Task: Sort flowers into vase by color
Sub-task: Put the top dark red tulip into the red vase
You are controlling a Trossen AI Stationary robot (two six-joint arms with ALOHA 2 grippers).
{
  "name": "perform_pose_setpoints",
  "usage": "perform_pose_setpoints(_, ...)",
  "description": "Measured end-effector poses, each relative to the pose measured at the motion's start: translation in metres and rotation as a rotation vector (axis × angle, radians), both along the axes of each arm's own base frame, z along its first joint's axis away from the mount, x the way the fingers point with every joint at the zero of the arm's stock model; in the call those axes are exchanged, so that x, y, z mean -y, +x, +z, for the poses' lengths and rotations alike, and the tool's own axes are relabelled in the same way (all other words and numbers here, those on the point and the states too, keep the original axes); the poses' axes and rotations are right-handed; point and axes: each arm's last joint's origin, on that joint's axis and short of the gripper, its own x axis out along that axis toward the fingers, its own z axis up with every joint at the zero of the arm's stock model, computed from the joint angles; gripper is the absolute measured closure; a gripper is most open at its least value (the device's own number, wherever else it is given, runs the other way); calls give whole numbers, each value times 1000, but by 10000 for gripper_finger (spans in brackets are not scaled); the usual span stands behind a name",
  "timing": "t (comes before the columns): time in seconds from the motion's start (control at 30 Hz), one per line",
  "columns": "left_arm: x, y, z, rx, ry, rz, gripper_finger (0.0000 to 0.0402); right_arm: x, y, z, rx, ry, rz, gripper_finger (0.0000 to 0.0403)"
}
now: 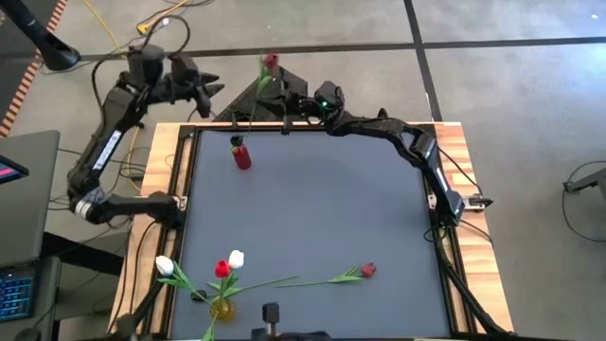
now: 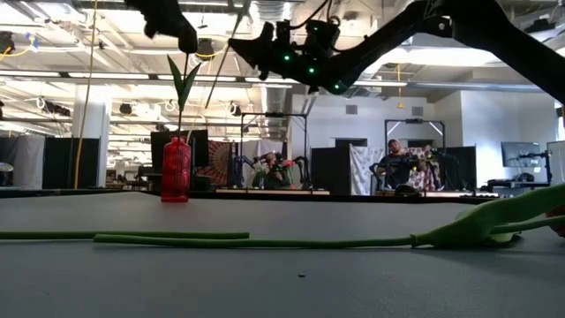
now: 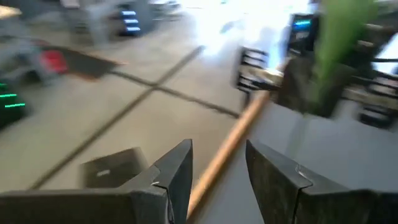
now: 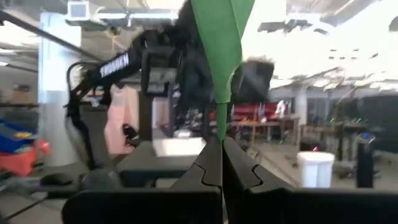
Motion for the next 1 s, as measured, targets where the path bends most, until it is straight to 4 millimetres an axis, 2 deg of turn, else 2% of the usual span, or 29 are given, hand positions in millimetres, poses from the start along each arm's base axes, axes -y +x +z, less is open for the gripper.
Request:
perform_pose_setpoints(0.23,-30,10,-22,56,-106,-277,265,8,-9,7,76,-18,-29,383)
perform_pose_setpoints(0.4,-39,22,-35,67,-124,-427,265,7,-8,7,74,-8,-30,383)
perform_pose_setpoints(0.77,-29,42,-41,-3,22,-612,265,0,-4,6,55,19,37,383)
perform_pose_setpoints(1.0,-23,52,-42,-61,42,-591,265,-3,-3,7,59,20,49,382)
